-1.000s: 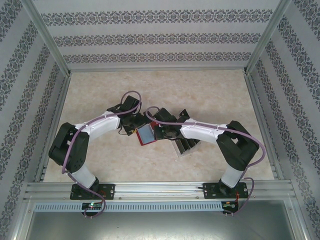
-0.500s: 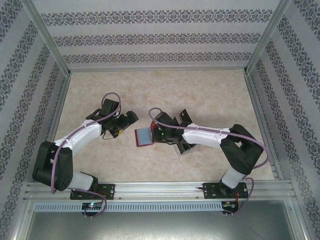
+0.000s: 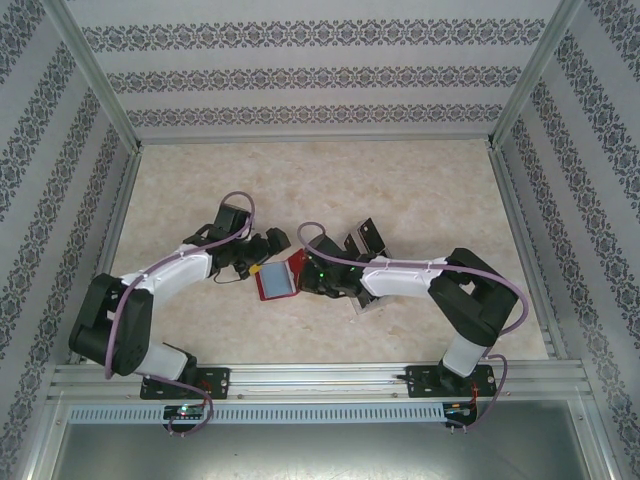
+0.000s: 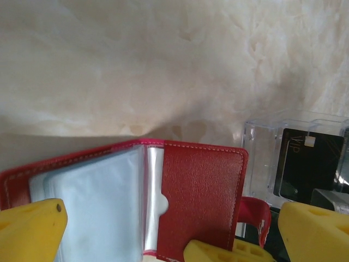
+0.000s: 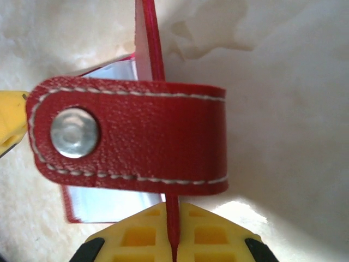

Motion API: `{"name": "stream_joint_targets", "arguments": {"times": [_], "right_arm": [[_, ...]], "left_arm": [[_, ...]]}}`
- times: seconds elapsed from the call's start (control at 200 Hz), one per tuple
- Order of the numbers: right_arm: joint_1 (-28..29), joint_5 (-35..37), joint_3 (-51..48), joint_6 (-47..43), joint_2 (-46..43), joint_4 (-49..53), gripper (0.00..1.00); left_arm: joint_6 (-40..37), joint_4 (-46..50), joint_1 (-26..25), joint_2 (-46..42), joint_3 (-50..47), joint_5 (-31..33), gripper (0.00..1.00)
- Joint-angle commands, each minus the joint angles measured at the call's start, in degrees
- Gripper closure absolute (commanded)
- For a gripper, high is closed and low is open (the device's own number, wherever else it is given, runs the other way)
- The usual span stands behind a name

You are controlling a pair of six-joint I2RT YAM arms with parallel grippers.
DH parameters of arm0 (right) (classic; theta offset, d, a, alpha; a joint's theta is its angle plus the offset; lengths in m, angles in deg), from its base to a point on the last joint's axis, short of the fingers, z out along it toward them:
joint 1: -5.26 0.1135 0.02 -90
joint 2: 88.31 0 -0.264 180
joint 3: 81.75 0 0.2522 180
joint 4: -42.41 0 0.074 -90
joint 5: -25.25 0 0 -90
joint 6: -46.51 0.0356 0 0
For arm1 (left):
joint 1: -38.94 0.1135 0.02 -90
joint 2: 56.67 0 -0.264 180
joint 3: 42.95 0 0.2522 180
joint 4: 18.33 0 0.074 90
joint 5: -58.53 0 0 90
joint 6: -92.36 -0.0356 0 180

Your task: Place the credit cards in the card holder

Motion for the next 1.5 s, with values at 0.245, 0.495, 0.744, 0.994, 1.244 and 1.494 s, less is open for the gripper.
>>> {"name": "stream_joint_targets", "arguments": {"times": [0.245,0.495,0.744,0.994,1.244,1.494], "right_arm": [[0.28,1.09,-3.48,1.4,2.26,-2.14,1.0],[0.17,1.44,-3.96,1.14,2.4,-2.57,1.0],[0.02,1.15,-3.71,0.85,3.08,-2.76,1.0],[-0.25,1.18,-3.69,0.78,3.81,-2.71,1.0],[-0.78,1.22,-4.92,0.6,3.19,-3.0,1.0],[-0.97,0.31,-4.37,0.17,4.22,-3.5,1.0]], "left_arm": [[1.23,-1.12,-2.01,0.54,-0.63,2.25,0.0],[0.45,2.95,-2.22,-4.33,-1.2,4.67,0.0],[0.38,2.36,-3.12,-2.34,-1.64,4.6,0.0],[0.5,2.98,-3.57,-2.69,-2.81,5.58,0.0],[1.07,2.64,-3.92,-3.0,-3.67,6.1,0.0],[2.2,0.81,-6.86,0.73,-1.24,6.11,0.0]]}}
